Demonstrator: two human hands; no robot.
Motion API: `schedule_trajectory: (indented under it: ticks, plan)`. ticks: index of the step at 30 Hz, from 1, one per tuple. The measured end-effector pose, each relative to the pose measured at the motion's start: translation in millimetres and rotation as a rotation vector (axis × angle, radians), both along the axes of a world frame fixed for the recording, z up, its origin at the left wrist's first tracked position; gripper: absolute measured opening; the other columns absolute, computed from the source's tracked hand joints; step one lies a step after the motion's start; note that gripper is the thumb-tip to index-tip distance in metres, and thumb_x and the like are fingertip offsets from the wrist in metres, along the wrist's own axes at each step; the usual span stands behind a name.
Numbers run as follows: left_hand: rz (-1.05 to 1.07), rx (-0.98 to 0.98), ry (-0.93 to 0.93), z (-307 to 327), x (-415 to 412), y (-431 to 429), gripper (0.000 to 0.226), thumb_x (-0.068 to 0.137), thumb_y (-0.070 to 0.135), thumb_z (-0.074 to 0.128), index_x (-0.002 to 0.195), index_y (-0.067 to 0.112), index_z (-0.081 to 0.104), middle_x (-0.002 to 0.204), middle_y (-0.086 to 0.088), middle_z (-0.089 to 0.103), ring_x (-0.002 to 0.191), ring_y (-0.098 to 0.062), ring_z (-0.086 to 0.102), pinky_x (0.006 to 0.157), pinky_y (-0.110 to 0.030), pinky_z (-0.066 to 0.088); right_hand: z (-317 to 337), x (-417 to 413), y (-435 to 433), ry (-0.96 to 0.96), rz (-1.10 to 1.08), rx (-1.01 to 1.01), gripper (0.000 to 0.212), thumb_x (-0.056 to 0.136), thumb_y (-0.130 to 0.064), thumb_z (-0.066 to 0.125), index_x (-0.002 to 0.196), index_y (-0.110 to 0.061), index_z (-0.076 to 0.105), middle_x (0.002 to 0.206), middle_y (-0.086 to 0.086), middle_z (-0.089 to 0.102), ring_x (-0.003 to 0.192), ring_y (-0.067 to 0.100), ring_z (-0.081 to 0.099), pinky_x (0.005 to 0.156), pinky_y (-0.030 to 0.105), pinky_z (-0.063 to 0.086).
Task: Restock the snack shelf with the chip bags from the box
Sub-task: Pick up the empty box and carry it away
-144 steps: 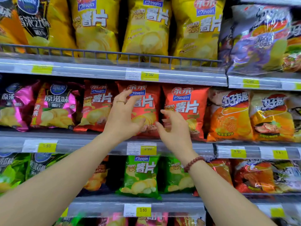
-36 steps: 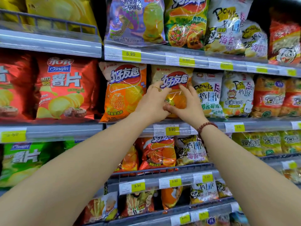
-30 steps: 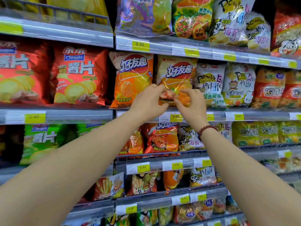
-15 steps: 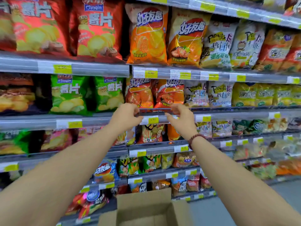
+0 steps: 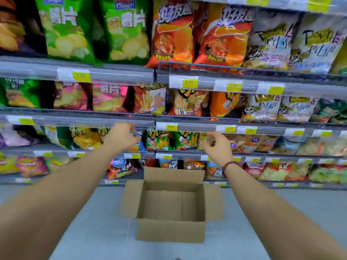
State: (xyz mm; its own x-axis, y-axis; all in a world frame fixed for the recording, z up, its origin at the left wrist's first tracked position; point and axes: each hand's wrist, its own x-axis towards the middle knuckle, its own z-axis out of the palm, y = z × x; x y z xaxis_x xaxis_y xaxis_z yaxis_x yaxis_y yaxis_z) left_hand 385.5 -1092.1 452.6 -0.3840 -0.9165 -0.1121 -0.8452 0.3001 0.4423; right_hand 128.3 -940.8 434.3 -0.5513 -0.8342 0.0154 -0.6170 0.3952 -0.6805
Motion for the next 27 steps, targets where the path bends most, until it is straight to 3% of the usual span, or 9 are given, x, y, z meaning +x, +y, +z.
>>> schedule_trajectory:
  ticks: [3,6,8,11,14,18,23,27]
  plan:
    - [0.102,0.077,-0.018,-53,2,12,0.033,0.080,0.034,0.069,0.088,0.002,0.064,0.089,-0.020,0.067,0.087,-0.036,0.061,0.071,-0.037,0.046,-51,-19,9,-0.061,-0.025,0.065,0.041,0.085,-0.025,0.070,0.120,-0.005,0.061,0.120,0.012,0.064,0.114,0.027,0.058,0.094,0.036,0.046]
    - [0.140,0.162,-0.071,-115,4,22,0.045,0.077,0.042,0.069,0.094,0.000,0.067,0.092,-0.023,0.067,0.096,-0.039,0.063,0.073,-0.039,0.045,-117,-31,21,-0.163,-0.059,0.202,0.040,0.081,-0.028,0.071,0.114,-0.009,0.063,0.104,0.009,0.063,0.101,0.023,0.058,0.091,0.035,0.045]
    - [0.196,0.218,-0.104,-154,3,30,0.039,0.080,0.036,0.071,0.099,0.001,0.068,0.097,-0.025,0.068,0.100,-0.039,0.062,0.076,-0.039,0.044,-163,-38,29,-0.187,-0.060,0.265,0.035,0.075,-0.034,0.070,0.105,-0.016,0.063,0.099,0.010,0.064,0.096,0.025,0.059,0.088,0.030,0.044]
    - [0.272,0.314,-0.146,-215,1,35,0.053,0.080,0.030,0.074,0.123,0.002,0.061,0.121,-0.023,0.063,0.116,-0.036,0.057,0.092,-0.037,0.043,-225,-46,37,-0.184,-0.099,0.319,0.036,0.079,-0.018,0.073,0.112,-0.006,0.066,0.113,0.015,0.067,0.112,0.031,0.059,0.099,0.031,0.041]
    - [0.347,0.425,-0.145,-276,3,41,0.067,0.078,0.032,0.076,0.134,0.003,0.052,0.133,-0.021,0.056,0.124,-0.035,0.052,0.099,-0.038,0.040,-288,-48,45,-0.202,-0.140,0.400,0.042,0.080,-0.022,0.073,0.117,-0.006,0.063,0.120,0.016,0.063,0.119,0.033,0.055,0.101,0.034,0.040]
    - [0.341,0.484,-0.214,-337,6,45,0.068,0.081,0.027,0.074,0.138,0.003,0.046,0.141,-0.021,0.050,0.128,-0.036,0.048,0.099,-0.038,0.040,-357,-57,58,-0.225,-0.163,0.509,0.055,0.081,-0.026,0.073,0.129,-0.007,0.054,0.132,0.014,0.056,0.125,0.030,0.051,0.101,0.032,0.039]
    - [0.319,0.537,-0.327,-429,16,48,0.078,0.079,0.037,0.074,0.141,0.005,0.040,0.143,-0.021,0.045,0.127,-0.038,0.045,0.095,-0.041,0.043,-439,-68,74,-0.157,-0.152,0.655,0.062,0.082,-0.030,0.071,0.136,-0.010,0.048,0.142,0.012,0.049,0.132,0.028,0.044,0.105,0.027,0.029]
    - [0.313,0.560,-0.363,-493,14,49,0.078,0.075,0.036,0.075,0.134,0.000,0.040,0.136,-0.023,0.046,0.123,-0.038,0.047,0.087,-0.040,0.043,-491,-72,71,-0.081,-0.114,0.802,0.084,0.083,-0.038,0.068,0.149,-0.010,0.025,0.158,0.011,0.022,0.143,0.028,0.028,0.111,0.033,0.028]
